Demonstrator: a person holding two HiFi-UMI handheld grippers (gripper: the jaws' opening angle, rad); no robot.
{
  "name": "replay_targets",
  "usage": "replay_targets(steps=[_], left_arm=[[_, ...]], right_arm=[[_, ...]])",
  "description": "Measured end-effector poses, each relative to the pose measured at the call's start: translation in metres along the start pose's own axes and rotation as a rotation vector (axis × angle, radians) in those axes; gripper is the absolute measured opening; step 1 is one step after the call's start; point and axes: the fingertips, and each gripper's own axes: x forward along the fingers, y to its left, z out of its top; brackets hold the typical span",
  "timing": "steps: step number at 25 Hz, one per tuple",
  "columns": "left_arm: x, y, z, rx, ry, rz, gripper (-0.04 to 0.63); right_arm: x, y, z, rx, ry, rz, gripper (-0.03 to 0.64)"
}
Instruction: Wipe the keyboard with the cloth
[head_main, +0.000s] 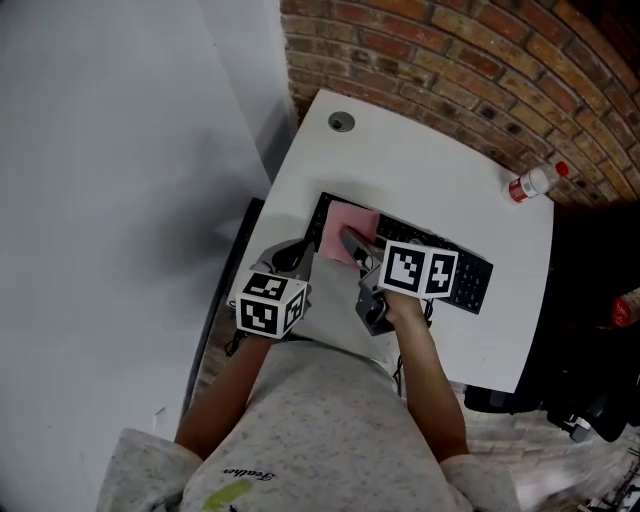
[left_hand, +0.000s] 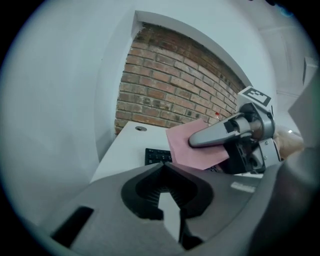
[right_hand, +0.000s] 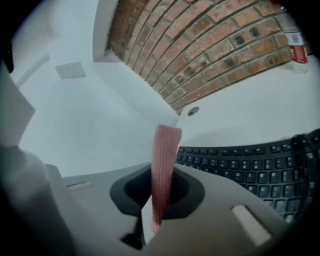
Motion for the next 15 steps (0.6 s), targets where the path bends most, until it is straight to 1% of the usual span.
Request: replay_targets(steps=[3,7,11,15], left_arm=[[-0.006,0.016,0.001,-0.004,0.0,0.002,-0.007],[-0.014,0.033,0.003,-0.007,0.005,-0.002,-0.006],[-0.018,0.042,0.006,0.005,0.007,-0.023,-0.007],[-0.018,0.045,0.006,0.017,0.012,-0.054,-0.006]], right_arm=[[0.028,0.005,-0.01,0.003,0.018,-0.012,0.021],[0.056,0.003,-0.024,0.025,0.037,-0.05,0.021],[0.073,-0.001,-0.034,0.042,0.044,-0.103,0.021],[0.081,-0.01,-0.046,0.028,0.079,-0.173,0.021]])
